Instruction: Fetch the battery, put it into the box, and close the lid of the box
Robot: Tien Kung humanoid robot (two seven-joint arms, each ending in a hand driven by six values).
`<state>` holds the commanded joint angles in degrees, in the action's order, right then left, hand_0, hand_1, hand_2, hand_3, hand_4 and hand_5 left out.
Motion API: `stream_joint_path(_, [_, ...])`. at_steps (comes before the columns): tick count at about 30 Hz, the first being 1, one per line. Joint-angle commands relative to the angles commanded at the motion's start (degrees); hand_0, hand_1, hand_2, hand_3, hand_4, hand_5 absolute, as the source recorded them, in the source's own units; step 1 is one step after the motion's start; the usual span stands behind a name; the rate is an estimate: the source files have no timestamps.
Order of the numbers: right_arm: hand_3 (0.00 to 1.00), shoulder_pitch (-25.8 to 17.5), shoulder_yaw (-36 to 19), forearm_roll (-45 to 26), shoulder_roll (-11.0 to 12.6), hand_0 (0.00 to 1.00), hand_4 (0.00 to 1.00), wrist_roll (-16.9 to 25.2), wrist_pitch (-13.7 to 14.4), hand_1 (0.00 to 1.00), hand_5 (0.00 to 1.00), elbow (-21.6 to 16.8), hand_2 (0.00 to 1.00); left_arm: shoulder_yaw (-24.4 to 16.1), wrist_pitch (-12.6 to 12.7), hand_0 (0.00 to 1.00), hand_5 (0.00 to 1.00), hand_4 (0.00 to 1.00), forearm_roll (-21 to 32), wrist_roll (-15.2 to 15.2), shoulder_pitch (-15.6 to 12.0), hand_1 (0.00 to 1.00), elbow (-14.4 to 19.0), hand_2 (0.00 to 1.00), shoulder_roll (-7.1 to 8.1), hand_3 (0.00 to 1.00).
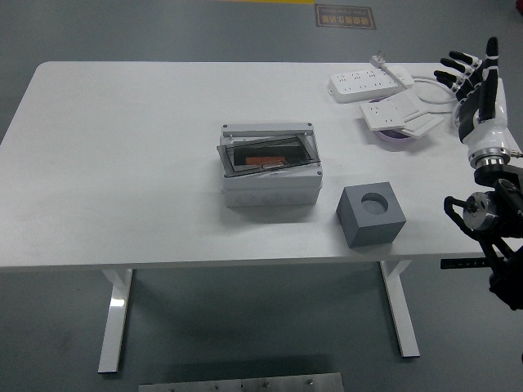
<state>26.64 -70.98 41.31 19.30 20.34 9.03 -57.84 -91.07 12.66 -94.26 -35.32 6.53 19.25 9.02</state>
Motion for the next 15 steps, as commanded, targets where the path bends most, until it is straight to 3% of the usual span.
stream_joint_path(4, [0.776, -0.3, -0.2, 2.2, 0.2, 0.822, 0.998, -2.0, -1.6, 0.775, 0.998, -1.0, 0.779, 0.1, 0.1, 0.446, 0.936, 0.788, 0.4, 0.1, 0.0, 0.645, -0.1, 0.639, -0.02, 0.636])
stream_joint_path(5, [0.974, -0.4, -0.2, 2.7, 0.3, 0.940, 0.998, -2.5, -1.9, 0.908, 0.998, -1.3, 0.928, 0.1, 0.1, 0.445, 0.937, 0.788, 0.5, 0.1, 0.0, 0.645, -0.1, 0.639, -0.02, 0.636])
stream_joint_path(15, [0.998, -0.8, -1.0, 8.3, 0.9, 0.969, 0.998, -4.2, -3.3, 0.952, 0.998, -4.6, 0.968, 0.5, 0.1, 0.447, 0.938, 0.788, 1.7, 0.0, -0.4, 0.645, -0.1, 0.639, 0.07, 0.643])
